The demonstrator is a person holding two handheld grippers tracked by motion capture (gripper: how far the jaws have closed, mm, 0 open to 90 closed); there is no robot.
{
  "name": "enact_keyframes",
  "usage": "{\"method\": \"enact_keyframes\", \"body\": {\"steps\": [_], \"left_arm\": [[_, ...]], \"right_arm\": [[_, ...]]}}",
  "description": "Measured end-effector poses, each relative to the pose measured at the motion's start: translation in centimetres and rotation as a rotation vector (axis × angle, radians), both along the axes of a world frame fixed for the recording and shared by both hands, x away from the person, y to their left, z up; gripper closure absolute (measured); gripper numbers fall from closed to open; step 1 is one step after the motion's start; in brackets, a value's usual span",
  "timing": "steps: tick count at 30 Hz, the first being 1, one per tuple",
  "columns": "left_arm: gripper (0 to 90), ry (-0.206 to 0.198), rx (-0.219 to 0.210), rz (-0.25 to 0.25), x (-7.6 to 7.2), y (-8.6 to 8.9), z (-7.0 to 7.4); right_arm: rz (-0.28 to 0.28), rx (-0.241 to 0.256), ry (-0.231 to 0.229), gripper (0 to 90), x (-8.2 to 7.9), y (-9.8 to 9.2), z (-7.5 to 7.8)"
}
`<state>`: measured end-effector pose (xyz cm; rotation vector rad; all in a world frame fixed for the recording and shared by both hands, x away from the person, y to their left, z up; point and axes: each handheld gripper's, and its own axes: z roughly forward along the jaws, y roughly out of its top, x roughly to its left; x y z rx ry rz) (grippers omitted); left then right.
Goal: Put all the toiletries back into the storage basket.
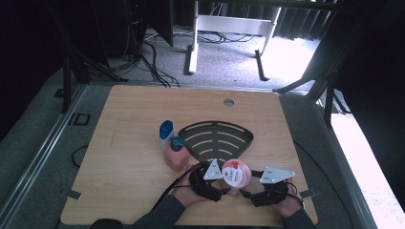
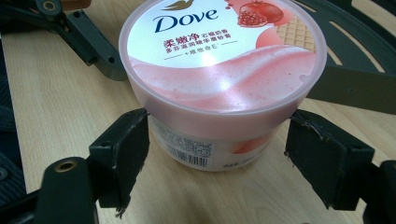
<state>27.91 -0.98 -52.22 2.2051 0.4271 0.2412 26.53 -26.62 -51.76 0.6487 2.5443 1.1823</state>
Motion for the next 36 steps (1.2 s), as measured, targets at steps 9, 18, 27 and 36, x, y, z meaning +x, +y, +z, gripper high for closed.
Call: {"method": "enact_keyframes", "body": {"steps": [9,18,27,36], "left_arm": [[25.8,-0.005,0.000,0.010,0.3,0.2,0.7],[25.8,-0.014,0.001,0.021,0.8,0.3,1.4],[25.8,-0.006,-0.008,0.035,1.3,0.3,1.6],[25.8,-0.005,-0.026,0.052,1.9,0.3,2.0]], "right_arm": [[0.002,-0.001,0.001,21.5,0.4,0.2,0.6],[0.002,0.008,-0.010,21.5,1.1,0.3,1.3],[-0.001,0.011,-0.015,21.5,1.6,0.4,1.6],[-0.004,0.009,-0.032,21.5,2.3,0.4,2.1]]}}
